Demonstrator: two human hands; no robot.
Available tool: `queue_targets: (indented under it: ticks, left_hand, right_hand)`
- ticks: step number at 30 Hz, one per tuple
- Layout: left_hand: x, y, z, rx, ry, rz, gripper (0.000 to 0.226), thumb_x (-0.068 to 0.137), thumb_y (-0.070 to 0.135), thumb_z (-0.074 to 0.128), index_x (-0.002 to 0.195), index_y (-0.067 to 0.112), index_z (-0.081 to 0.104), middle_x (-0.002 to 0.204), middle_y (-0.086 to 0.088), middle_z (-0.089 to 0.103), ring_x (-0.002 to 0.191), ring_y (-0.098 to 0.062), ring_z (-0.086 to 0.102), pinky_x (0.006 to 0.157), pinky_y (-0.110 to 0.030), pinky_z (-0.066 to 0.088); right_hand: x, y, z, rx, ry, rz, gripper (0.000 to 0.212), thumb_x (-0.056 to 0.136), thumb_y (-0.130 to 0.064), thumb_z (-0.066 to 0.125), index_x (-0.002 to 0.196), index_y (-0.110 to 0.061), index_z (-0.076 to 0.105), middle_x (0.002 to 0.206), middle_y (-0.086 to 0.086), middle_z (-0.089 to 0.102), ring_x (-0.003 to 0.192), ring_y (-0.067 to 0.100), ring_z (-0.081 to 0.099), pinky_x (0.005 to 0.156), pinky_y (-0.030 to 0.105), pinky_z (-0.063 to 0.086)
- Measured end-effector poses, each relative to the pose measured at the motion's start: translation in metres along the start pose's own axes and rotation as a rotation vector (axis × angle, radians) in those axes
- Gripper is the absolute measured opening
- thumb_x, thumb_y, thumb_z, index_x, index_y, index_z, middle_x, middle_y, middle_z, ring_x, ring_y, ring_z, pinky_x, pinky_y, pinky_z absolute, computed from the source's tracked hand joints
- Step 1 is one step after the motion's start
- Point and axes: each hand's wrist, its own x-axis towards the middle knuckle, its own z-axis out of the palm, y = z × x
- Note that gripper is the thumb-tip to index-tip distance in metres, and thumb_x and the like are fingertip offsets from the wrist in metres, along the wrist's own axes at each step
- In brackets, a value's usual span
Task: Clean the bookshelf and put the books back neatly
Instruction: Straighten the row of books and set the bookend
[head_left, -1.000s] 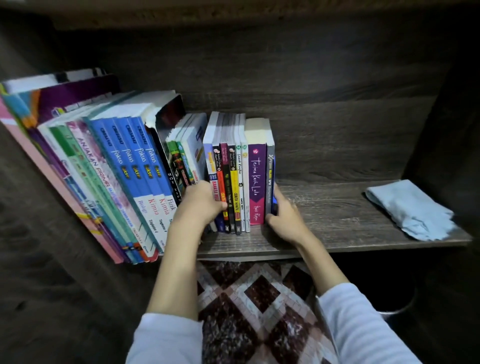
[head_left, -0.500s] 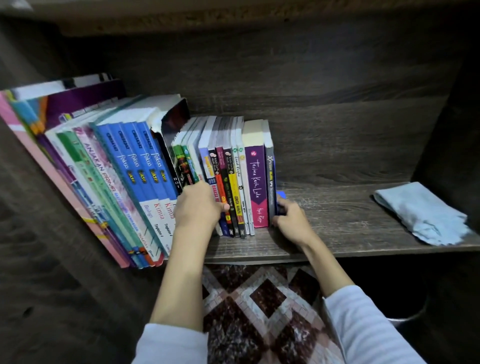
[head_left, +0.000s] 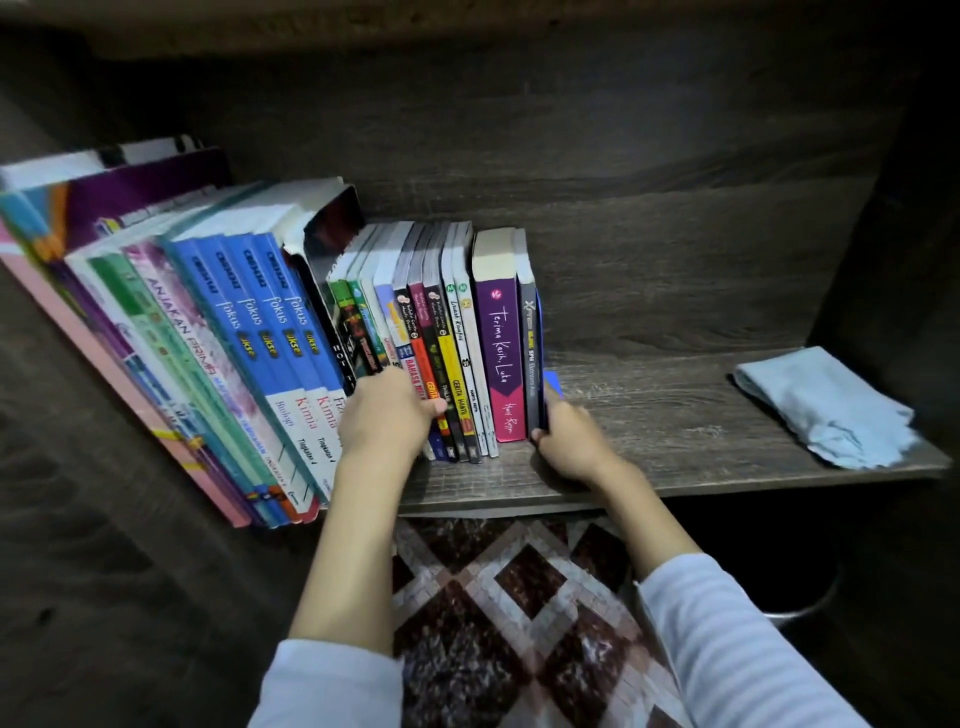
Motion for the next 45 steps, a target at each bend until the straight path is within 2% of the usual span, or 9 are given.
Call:
queue_targets:
  ticks: [6, 13, 17, 21, 27, 32, 36, 39, 45]
  left_hand:
    - [-0.005, 0.0, 0.015, 0.036, 0.127, -0.015, 0.009, 0.086, 0.008, 0.066, 0.088, -0.001, 0.065, 0.094, -0.017, 0.065, 0.089, -0.033, 0.063, 0.079, -0.038, 0.053]
    - [-0.007, -0.004, 0.027, 0.029, 0.249, -0.022, 0.007, 0.088, 0.005, 0.061, 0.091, 0.002, 0.066, 0.093, -0.017, 0.065, 0.088, -0.031, 0.062, 0.071, -0.037, 0.05]
    - [-0.008, -0.004, 0.028, 0.086, 0.215, 0.008, 0.008, 0.089, 0.006, 0.06, 0.094, 0.002, 0.065, 0.097, -0.017, 0.064, 0.091, -0.033, 0.062, 0.077, -0.039, 0.052]
    - [-0.006, -0.005, 0.019, 0.028, 0.141, -0.008, 0.02, 0.077, 0.018, 0.077, 0.087, 0.004, 0.067, 0.09, -0.012, 0.065, 0.087, -0.028, 0.061, 0.072, -0.032, 0.049]
    - [-0.007, -0.01, 0.029, -0.058, 0.244, 0.005, 0.013, 0.084, 0.016, 0.07, 0.077, 0.006, 0.066, 0.08, -0.007, 0.069, 0.082, -0.023, 0.063, 0.068, -0.031, 0.05]
    - [-0.015, -0.022, 0.044, -0.045, 0.356, 0.108, 0.006, 0.09, 0.012, 0.059, 0.086, 0.015, 0.056, 0.092, 0.001, 0.066, 0.08, -0.012, 0.059, 0.064, -0.025, 0.038]
    - [-0.025, -0.029, 0.059, -0.057, 0.386, 0.142, 0.013, 0.094, 0.024, 0.053, 0.101, 0.014, 0.057, 0.102, -0.002, 0.063, 0.081, -0.018, 0.058, 0.065, -0.029, 0.045]
    - [-0.029, -0.036, 0.069, -0.053, 0.327, 0.149, 0.025, 0.093, 0.035, 0.053, 0.105, 0.014, 0.059, 0.099, -0.002, 0.067, 0.086, -0.021, 0.063, 0.07, -0.03, 0.047]
    - [-0.028, -0.037, 0.079, -0.133, 0.325, 0.069, 0.025, 0.081, 0.04, 0.069, 0.09, 0.02, 0.059, 0.088, 0.002, 0.068, 0.084, -0.019, 0.063, 0.075, -0.032, 0.05]
  right_hand:
    - [-0.013, -0.012, 0.004, -0.055, 0.154, 0.053, 0.047, 0.09, -0.009, 0.053, 0.136, -0.015, 0.043, 0.116, 0.021, 0.062, 0.112, 0.037, 0.054, 0.09, 0.039, 0.044]
    - [-0.013, -0.015, 0.01, -0.096, 0.213, 0.078, 0.046, 0.091, -0.01, 0.051, 0.136, -0.013, 0.042, 0.114, 0.02, 0.063, 0.11, 0.036, 0.056, 0.087, 0.037, 0.043]
    - [-0.011, -0.007, 0.008, -0.02, 0.151, 0.076, 0.058, 0.087, -0.026, 0.064, 0.139, -0.016, 0.041, 0.12, 0.014, 0.063, 0.113, 0.033, 0.056, 0.092, 0.036, 0.043]
    - [-0.01, -0.006, 0.013, 0.06, 0.159, 0.062, 0.074, 0.08, -0.04, 0.071, 0.141, -0.014, 0.038, 0.124, 0.011, 0.061, 0.115, 0.03, 0.055, 0.094, 0.038, 0.045]
    - [-0.005, -0.008, 0.02, 0.075, 0.248, 0.104, 0.07, 0.079, -0.039, 0.073, 0.136, -0.013, 0.043, 0.12, 0.015, 0.061, 0.113, 0.032, 0.056, 0.091, 0.039, 0.046]
    - [-0.017, -0.011, 0.025, 0.181, 0.404, -0.037, 0.088, 0.077, -0.021, 0.076, 0.146, -0.014, 0.023, 0.137, 0.011, 0.042, 0.129, 0.025, 0.037, 0.105, 0.038, 0.033]
    - [-0.035, -0.015, 0.035, 0.202, 0.725, -0.254, 0.036, 0.081, -0.011, 0.07, 0.112, -0.002, 0.054, 0.098, 0.01, 0.055, 0.088, 0.02, 0.053, 0.079, 0.03, 0.044]
    - [-0.04, -0.023, 0.046, 0.12, 0.543, -0.27, 0.011, 0.087, -0.017, 0.064, 0.087, -0.007, 0.06, 0.075, 0.007, 0.064, 0.068, 0.026, 0.061, 0.062, 0.031, 0.045]
    - [-0.035, -0.028, 0.048, 0.17, 0.295, -0.173, 0.011, 0.089, -0.006, 0.054, 0.095, -0.013, 0.048, 0.083, 0.005, 0.059, 0.08, 0.024, 0.058, 0.071, 0.037, 0.047]
